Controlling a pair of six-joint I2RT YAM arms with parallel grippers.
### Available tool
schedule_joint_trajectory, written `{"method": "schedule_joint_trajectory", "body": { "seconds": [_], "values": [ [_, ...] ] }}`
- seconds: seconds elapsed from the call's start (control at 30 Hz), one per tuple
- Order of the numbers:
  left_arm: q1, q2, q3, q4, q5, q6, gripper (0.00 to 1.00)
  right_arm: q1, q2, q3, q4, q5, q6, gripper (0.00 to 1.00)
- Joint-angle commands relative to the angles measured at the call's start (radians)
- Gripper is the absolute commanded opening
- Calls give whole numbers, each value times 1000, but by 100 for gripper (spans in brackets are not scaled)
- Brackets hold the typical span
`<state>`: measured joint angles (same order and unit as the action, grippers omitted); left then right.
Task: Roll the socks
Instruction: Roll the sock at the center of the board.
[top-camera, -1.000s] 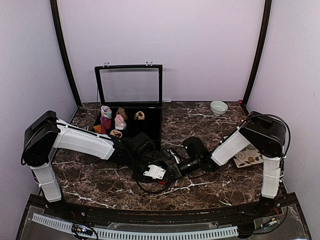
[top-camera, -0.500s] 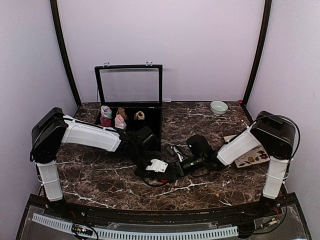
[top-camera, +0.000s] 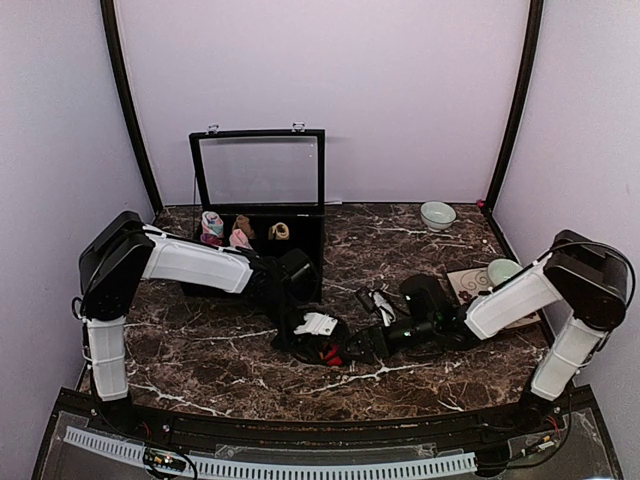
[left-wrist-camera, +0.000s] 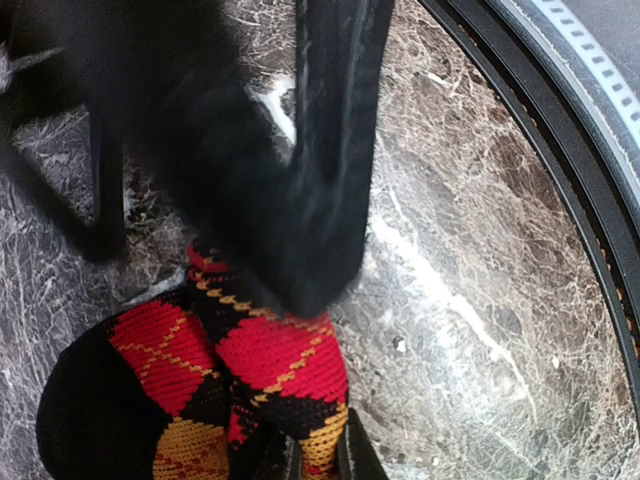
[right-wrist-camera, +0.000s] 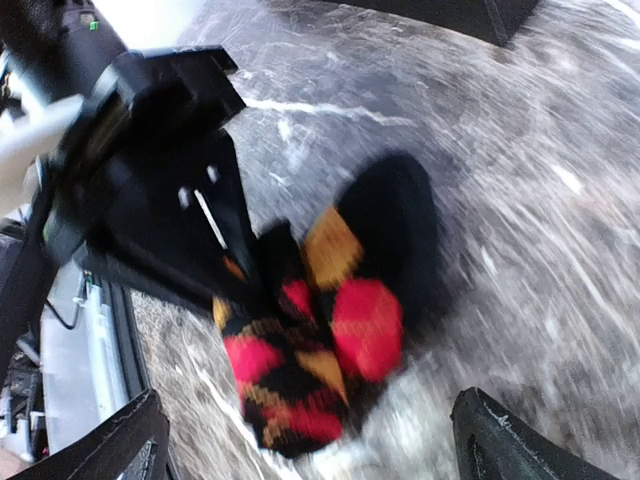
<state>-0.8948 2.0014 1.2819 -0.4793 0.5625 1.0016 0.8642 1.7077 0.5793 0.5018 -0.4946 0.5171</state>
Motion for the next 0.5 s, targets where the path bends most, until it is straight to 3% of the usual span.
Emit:
{"method": "schedule_joint_trajectory", "body": {
  "seconds": [0.0,0.27,0.4,0.47],
  "values": [
    [5,82,-33,-155,-64,-41,5,13,-85,-108,-225,172,-58,99],
    [7,134,22,-222,-59,-46,6,68,-401,-140,-342,550,-103,99],
    [7,159,55,-264,-65,-34,6,56,-624,-201,-214,658,-65,100],
    [7,167,66,-269,-63,-32,7,49,-644,-246,-170,733,47,99]
  ]
}}
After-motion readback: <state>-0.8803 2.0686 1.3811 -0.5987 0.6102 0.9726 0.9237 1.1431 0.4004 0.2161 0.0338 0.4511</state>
